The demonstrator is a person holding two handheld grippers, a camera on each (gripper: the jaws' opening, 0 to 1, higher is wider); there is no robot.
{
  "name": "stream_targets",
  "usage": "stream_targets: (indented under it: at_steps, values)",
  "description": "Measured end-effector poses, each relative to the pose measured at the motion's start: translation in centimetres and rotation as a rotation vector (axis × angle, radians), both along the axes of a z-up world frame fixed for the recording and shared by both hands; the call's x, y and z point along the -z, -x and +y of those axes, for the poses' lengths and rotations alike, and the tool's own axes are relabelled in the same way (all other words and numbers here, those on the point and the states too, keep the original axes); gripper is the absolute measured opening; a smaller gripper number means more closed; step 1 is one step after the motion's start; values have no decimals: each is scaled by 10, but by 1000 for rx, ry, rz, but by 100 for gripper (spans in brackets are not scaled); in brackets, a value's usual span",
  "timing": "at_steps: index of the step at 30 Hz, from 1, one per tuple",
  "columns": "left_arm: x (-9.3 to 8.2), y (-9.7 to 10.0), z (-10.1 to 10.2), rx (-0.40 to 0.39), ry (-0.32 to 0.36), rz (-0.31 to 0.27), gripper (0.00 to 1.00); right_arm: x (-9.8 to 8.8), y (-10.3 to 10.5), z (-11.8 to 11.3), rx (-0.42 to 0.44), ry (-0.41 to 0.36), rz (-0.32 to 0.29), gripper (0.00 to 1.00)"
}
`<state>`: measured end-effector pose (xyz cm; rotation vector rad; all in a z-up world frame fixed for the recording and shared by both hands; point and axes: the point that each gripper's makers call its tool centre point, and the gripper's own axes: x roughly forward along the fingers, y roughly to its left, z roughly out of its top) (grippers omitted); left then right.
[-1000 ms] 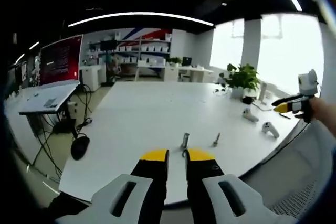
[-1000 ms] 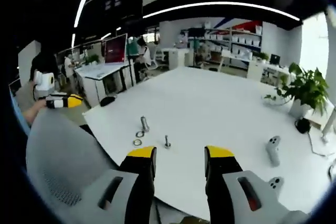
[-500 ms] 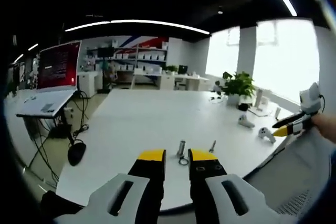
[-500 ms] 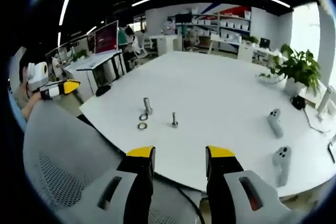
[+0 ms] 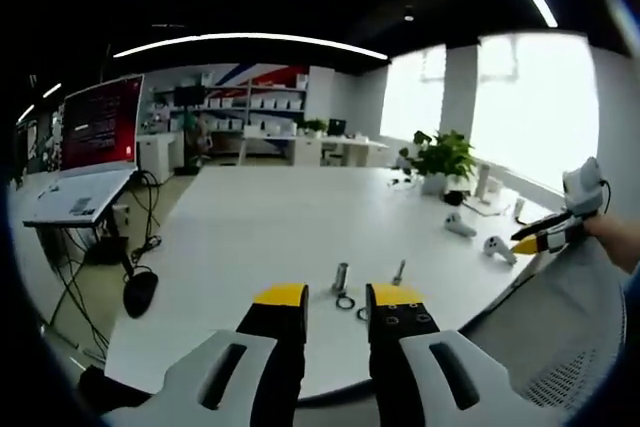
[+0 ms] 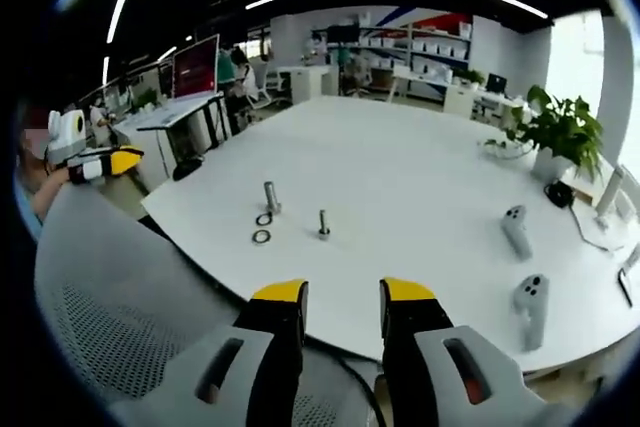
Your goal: Place the washer onto the threaded stud by aligning its center hole with the stud, sliding it down to the base, and recovering from edge contact or off-axis alignment until the washer reaches the visible bottom stop.
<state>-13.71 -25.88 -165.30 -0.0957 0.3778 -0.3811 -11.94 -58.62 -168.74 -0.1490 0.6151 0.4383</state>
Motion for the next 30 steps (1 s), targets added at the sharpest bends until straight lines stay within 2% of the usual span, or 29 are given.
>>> stream_targets:
  at_steps: [1, 3, 8, 12, 15, 16, 18, 20, 24, 26, 29, 30]
  values:
    - [3, 0, 0, -7, -5, 25, 29, 1, -1, 0, -2, 6, 1, 31]
    - [3, 0, -3, 19, -44, 28, 33, 2, -1, 0, -3, 18, 8, 30]
    - [-2, 1, 0, 82, -124, 10, 26, -1, -3, -4, 19, 8, -13, 29]
    - [-16, -5, -1, 166, -145, -26, 24, 0, -2, -3, 21, -3, -9, 29]
    - [-22, -17, 1, 232, -268, -48, 24, 0, -1, -2, 15, -4, -6, 29]
    - [-24, -21, 2, 242, -292, -51, 24, 0, -1, -1, 12, -3, -6, 29]
    - [-32, -34, 0, 296, -350, -94, 24, 1, 0, 0, 3, -11, 3, 29]
    - [-36, -46, -3, 332, -392, -103, 25, 4, 2, 3, -8, -24, 31, 29]
    - [-30, -61, -19, 469, -476, -70, 30, 6, 5, 7, -22, -43, 55, 29]
    - [-23, -67, -27, 544, -558, -60, 31, 7, 6, 8, -28, -44, 62, 29]
    - [-1, -70, -40, 650, -660, -1, 30, 8, 7, 10, -38, -41, 73, 29]
    - [4, -72, -45, 679, -680, -3, 31, 9, 7, 10, -41, -42, 77, 29]
